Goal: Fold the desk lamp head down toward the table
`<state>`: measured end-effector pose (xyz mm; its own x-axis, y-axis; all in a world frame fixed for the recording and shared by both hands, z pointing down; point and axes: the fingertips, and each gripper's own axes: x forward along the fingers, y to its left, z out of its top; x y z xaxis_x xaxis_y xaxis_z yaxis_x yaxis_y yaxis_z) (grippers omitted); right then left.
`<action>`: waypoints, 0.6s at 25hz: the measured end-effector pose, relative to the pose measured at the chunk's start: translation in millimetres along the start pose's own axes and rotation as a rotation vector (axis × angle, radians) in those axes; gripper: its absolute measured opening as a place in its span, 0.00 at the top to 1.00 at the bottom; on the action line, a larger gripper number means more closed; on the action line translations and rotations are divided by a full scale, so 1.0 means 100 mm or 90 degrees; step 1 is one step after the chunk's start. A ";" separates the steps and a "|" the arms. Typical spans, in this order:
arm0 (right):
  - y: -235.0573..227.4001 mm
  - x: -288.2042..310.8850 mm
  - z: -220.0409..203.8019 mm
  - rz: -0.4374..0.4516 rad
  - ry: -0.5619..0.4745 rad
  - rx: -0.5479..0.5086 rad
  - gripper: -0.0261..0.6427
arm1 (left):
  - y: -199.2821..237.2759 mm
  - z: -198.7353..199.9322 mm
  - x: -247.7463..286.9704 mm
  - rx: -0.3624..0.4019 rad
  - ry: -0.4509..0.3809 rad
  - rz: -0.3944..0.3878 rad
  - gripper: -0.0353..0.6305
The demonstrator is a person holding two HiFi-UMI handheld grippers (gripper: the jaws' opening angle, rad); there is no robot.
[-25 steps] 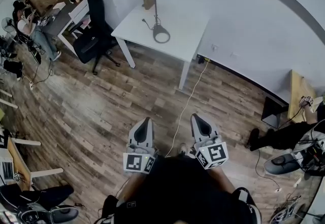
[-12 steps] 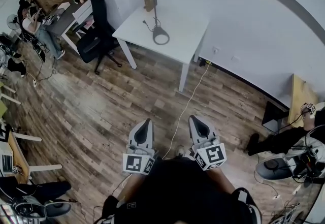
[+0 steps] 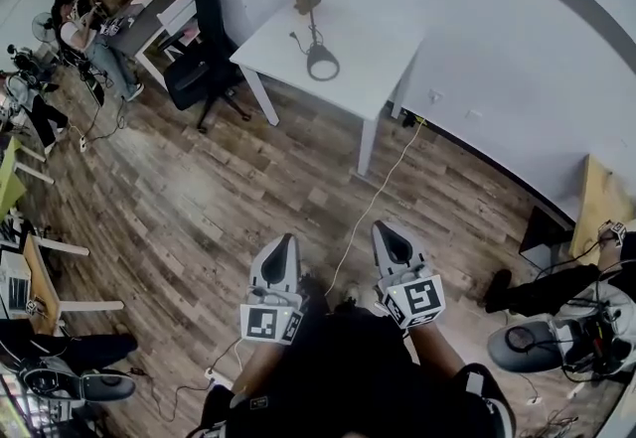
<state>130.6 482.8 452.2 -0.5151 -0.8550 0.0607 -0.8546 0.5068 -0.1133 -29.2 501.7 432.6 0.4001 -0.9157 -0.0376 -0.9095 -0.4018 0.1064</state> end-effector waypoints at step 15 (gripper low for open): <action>-0.39 0.75 -0.08 -0.011 0.015 0.013 0.94 | 0.48 -0.16 0.92 -0.029 0.004 0.006 0.91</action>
<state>125.4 400.0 468.9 -0.5019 -0.8605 0.0868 -0.8620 0.4895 -0.1316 -34.0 398.5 449.9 0.3929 -0.9191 -0.0295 -0.9071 -0.3927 0.1516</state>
